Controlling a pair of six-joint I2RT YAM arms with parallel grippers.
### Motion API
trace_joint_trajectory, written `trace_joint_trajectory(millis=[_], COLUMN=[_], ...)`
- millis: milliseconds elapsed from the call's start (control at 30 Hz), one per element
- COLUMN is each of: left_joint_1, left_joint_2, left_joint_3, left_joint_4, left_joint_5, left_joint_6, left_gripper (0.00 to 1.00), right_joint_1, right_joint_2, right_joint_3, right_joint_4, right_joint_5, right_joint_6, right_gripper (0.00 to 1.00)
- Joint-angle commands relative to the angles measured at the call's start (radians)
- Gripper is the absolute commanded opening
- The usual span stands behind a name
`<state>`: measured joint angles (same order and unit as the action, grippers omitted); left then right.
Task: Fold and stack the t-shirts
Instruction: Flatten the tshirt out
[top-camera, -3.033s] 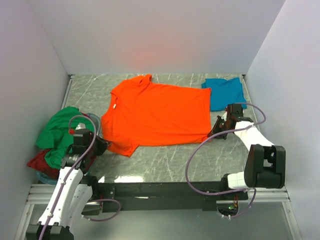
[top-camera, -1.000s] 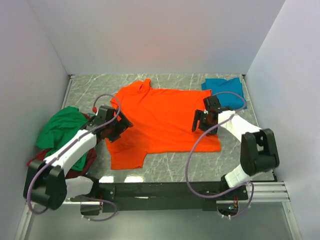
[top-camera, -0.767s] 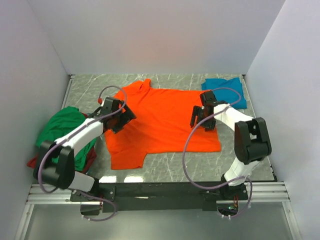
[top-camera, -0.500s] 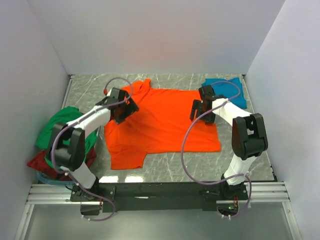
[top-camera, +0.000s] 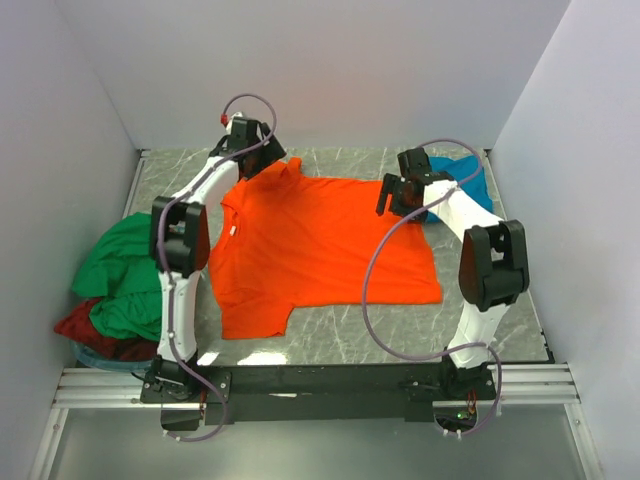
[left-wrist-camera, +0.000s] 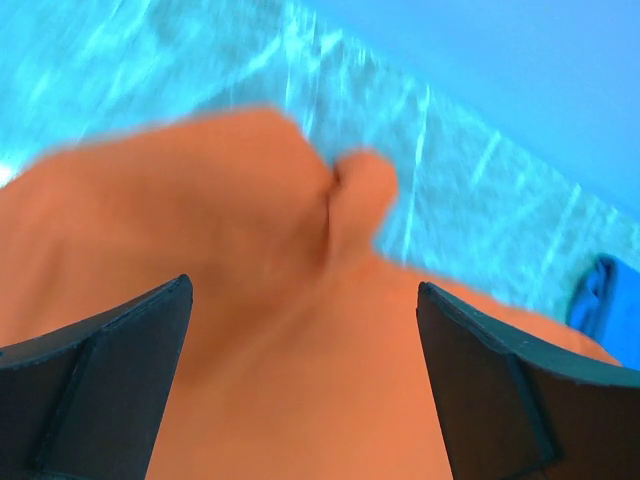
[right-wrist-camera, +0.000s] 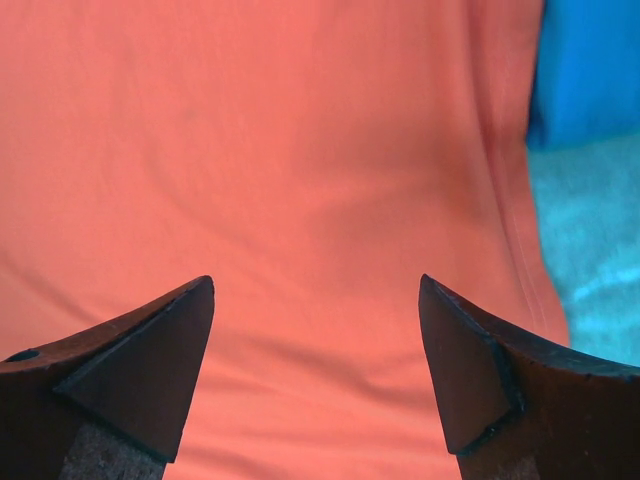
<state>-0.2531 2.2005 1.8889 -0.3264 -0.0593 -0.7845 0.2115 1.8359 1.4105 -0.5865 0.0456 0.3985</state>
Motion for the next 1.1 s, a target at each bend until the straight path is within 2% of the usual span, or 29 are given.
trace_joint_trajectory(millis=[0, 67, 200, 367, 567, 700, 833, 1067], left_joint_1=[0.02, 0.023, 0.023, 0.015, 0.015, 0.026, 0.078, 0.143], left_joint_2=[0.128, 0.212, 0.31, 0.403, 0.395, 0.386, 0.363, 0.344], left_joint_3=[0.185, 0.272, 0.34, 0.415, 0.372, 0.375, 0.322, 0.323], left_joint_4=[0.046, 0.079, 0.159, 0.129, 0.038, -0.083, -0.074, -0.12], left_joint_5=[0.11, 0.13, 0.15, 0.064, -0.057, -0.207, -0.139, -0.18], left_joint_6=[0.07, 0.082, 0.076, 0.091, 0.114, 0.097, 0.032, 0.013], left_gripper=[1.0, 0.99, 1.0, 1.0, 0.99, 0.99, 0.99, 1.0], right_joint_1=[-0.014, -0.015, -0.023, -0.032, -0.044, -0.047, -0.05, -0.052], right_joint_2=[0.036, 0.046, 0.057, 0.065, 0.071, 0.086, 0.091, 0.114], right_joint_3=[0.07, 0.08, 0.077, 0.065, 0.067, 0.076, 0.074, 0.085], right_joint_4=[0.016, 0.019, 0.025, 0.025, 0.03, 0.02, 0.025, 0.017], right_joint_5=[-0.006, -0.009, -0.023, -0.023, -0.038, -0.036, -0.042, -0.043], right_joint_6=[-0.02, -0.026, -0.03, -0.036, -0.029, -0.032, -0.032, -0.041], right_gripper=[0.89, 0.89, 0.89, 0.89, 0.89, 0.89, 0.89, 0.89])
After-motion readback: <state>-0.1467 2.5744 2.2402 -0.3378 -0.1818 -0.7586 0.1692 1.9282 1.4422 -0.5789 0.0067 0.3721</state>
